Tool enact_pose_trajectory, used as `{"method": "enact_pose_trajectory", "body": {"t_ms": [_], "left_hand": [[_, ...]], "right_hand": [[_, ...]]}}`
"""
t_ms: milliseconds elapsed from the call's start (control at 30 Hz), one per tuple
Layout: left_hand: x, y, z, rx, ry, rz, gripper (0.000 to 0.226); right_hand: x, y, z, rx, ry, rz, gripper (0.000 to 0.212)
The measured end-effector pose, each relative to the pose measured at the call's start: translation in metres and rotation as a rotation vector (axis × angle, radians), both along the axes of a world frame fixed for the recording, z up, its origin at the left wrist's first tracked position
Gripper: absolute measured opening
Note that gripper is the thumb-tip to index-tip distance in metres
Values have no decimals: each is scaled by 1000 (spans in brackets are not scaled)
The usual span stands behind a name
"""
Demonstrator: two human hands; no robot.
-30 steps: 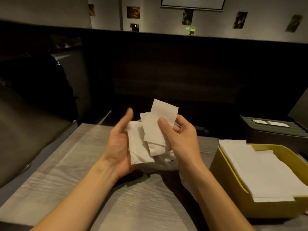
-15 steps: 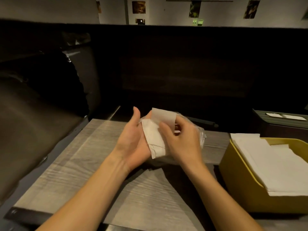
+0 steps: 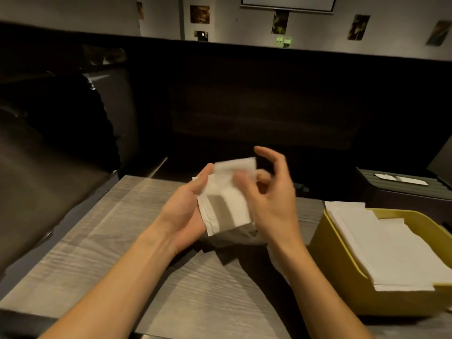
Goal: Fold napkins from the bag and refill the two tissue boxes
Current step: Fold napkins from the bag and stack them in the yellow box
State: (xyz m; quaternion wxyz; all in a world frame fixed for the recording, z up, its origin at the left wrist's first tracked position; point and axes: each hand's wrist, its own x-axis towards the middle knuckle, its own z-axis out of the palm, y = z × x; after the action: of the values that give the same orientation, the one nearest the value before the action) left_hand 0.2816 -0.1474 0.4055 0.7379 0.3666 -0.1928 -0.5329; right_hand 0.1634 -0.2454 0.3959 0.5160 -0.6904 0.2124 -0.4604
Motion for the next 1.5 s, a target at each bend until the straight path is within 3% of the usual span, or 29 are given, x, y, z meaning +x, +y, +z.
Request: {"method": "enact_pose_trajectory", "body": {"t_ms": [100,200,300,367,533,600,667,767,867,1033,1333,1500], "left_hand": [[-2,3,3,-121,77,-58,64],[-5,2,3,-141,-16,0,55],[2,1,1,-174,-60,84,64],[7,0,1,-201,-56,103,63],[1,0,-2,-39,-245,65,38],[4,-4,-7,25,-227,104,34],[6,-6,-8,82,-158,189,35],[15,-7,-15,190,-149,356,35],[19,-9,-19,276,-185,490,25],[20,-8,-18,306,-169,493,23],[20,-5,-17,222,-100,464,30],[17,-4,-9,106,-63,475,38]], "right_hand": [[10,2,-12,-244,298,-120,81],[10,0,-14,-225,291,-155,88],[5,-2,-12,-91,286,-27,59],[6,0,-11,-147,352,28,39],[8,1,-11,-42,247,-10,26],[5,-2,-8,-84,227,-112,18],[1,-8,-5,-152,279,-226,24],[1,-14,-9,-253,557,-258,30],[3,-13,-15,-402,742,-185,31],[5,-14,-13,-467,958,27,65],[3,-17,-17,-560,866,-159,28],[-3,-19,-13,-531,796,-187,30]]}}
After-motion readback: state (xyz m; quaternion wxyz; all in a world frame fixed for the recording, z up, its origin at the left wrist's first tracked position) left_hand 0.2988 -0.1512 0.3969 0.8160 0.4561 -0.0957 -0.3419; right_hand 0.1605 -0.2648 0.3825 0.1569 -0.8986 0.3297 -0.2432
